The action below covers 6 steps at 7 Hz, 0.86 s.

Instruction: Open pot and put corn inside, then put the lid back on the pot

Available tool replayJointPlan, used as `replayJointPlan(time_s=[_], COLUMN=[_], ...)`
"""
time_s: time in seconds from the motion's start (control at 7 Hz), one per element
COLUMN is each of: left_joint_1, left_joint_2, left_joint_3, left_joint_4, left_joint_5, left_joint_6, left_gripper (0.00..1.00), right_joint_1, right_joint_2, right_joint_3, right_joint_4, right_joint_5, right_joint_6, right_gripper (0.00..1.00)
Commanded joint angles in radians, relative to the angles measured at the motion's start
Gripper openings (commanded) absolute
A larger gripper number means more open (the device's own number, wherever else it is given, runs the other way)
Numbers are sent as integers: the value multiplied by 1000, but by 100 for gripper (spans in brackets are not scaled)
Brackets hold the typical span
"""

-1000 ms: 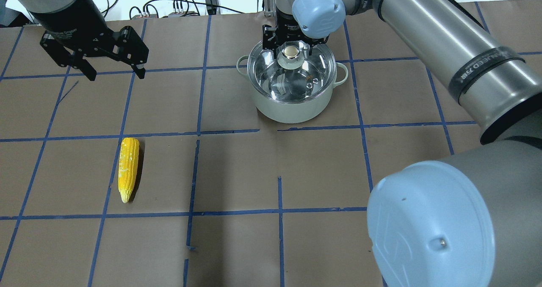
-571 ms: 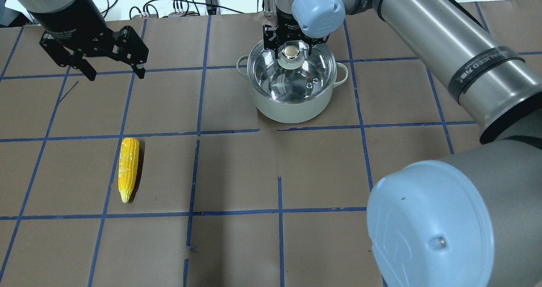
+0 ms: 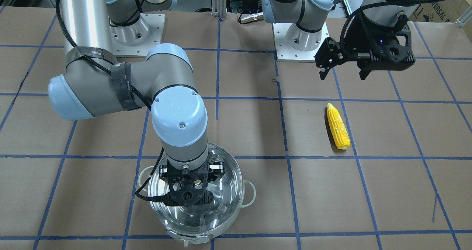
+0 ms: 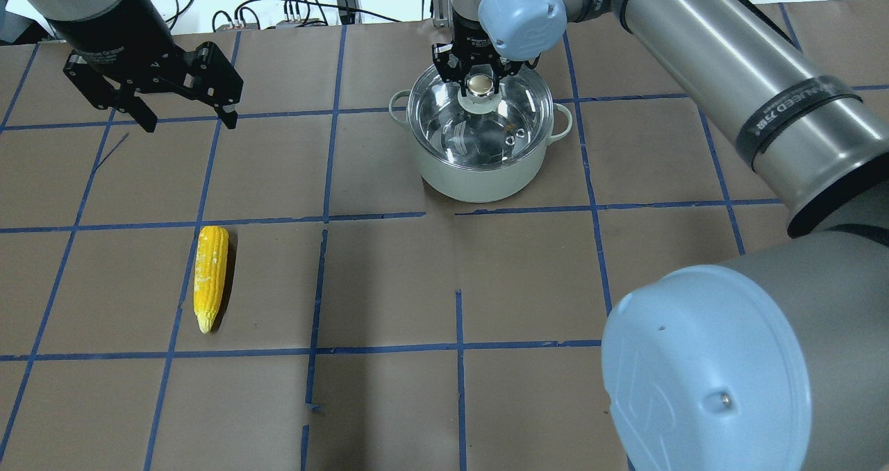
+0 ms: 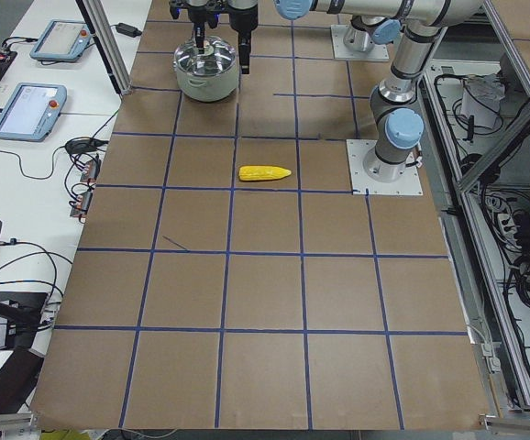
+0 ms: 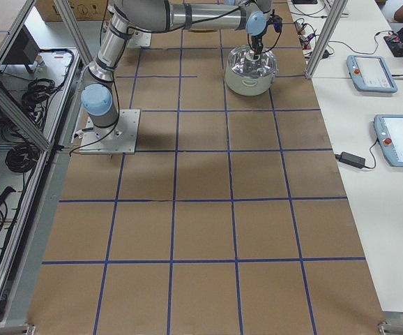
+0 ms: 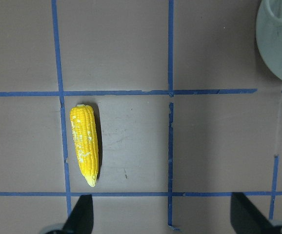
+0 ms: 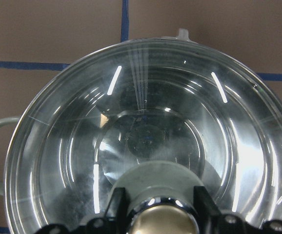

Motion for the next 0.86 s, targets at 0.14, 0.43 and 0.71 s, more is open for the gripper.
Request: replayJointPlan(time_s=[0.14, 0.43, 0.71], left_joint_1=[4, 17, 47], left_joint_2=[5, 3, -3], left_joint_3=[9, 6, -35], left_joint_4=[-1, -2, 1], left_joint_5=[0, 0, 0], left_joint_6=[1, 10, 129], left_gripper=[100, 100, 100], right_joint_1=[0, 0, -29], right_joint_2=[-6, -30, -112], right_joint_3=[-8, -93, -225], right_joint_4=[1, 91, 319], right_joint_5=[1, 11, -12], right_joint_6=[-3, -14, -137], right_gripper=[30, 30, 30])
